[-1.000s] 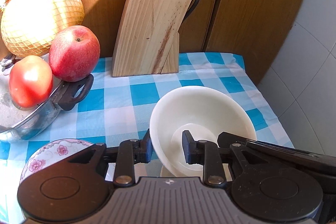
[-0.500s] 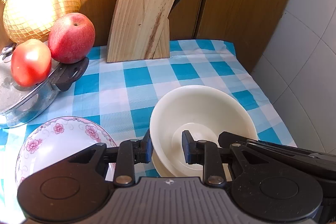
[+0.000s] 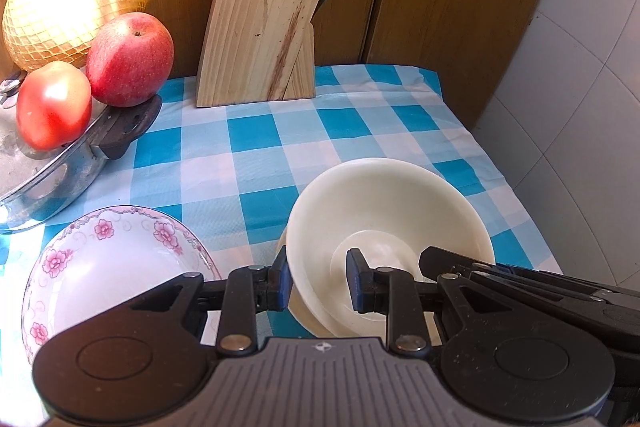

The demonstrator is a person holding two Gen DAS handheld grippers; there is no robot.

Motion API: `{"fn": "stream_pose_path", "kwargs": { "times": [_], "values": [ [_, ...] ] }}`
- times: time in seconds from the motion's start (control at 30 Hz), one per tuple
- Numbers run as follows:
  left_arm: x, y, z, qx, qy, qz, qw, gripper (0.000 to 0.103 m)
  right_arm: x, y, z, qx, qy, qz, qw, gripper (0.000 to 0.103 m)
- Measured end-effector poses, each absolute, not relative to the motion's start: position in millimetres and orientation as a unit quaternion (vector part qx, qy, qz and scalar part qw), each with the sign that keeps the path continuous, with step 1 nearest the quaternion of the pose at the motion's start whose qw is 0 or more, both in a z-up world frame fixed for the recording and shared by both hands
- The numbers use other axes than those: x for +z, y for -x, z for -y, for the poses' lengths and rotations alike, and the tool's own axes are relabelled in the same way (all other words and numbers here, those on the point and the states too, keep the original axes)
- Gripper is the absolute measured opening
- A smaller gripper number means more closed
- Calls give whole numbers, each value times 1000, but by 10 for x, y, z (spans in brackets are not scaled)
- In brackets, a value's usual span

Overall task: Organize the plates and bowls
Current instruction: 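Carry the cream bowl over the nested cream bowls with the right gripper, then lower the bowl into the nested bowls and open the right gripper, then move the right gripper to the rim of the deep pink-flowered dish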

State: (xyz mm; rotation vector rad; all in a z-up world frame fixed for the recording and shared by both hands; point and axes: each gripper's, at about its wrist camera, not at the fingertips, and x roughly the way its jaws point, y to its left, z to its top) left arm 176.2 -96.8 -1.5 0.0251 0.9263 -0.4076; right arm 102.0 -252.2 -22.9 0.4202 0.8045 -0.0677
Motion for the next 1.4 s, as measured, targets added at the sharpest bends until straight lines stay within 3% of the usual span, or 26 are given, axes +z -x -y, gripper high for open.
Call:
{"fn": "stream_pose_path", "kwargs": {
  "times": [0.27, 0.4, 0.77, 0.9, 1.4],
  "values": [
    [-43, -1771, 984, -194, -16, -449, 872, 21, -228, -1007, 2517, -37, -191, -388, 901, 21],
    [-59, -1776, 983, -190, -15, -453, 871, 21, -235, -1000, 2533, -48, -184, -388, 902, 31],
    [100, -1757, 730, -185, 19, -438, 879, 21, -120, -933, 2596, -43, -195, -363, 910, 31],
    [169, -1701, 506, -183, 34, -432, 882, 21, -85, -907, 2499, -16, -192, -361, 913, 35],
    [-129, -1611, -747, -70, 108, -458, 880, 23, -174, -1091, 1583, 107, -169, -406, 891, 36]
  ]
}}
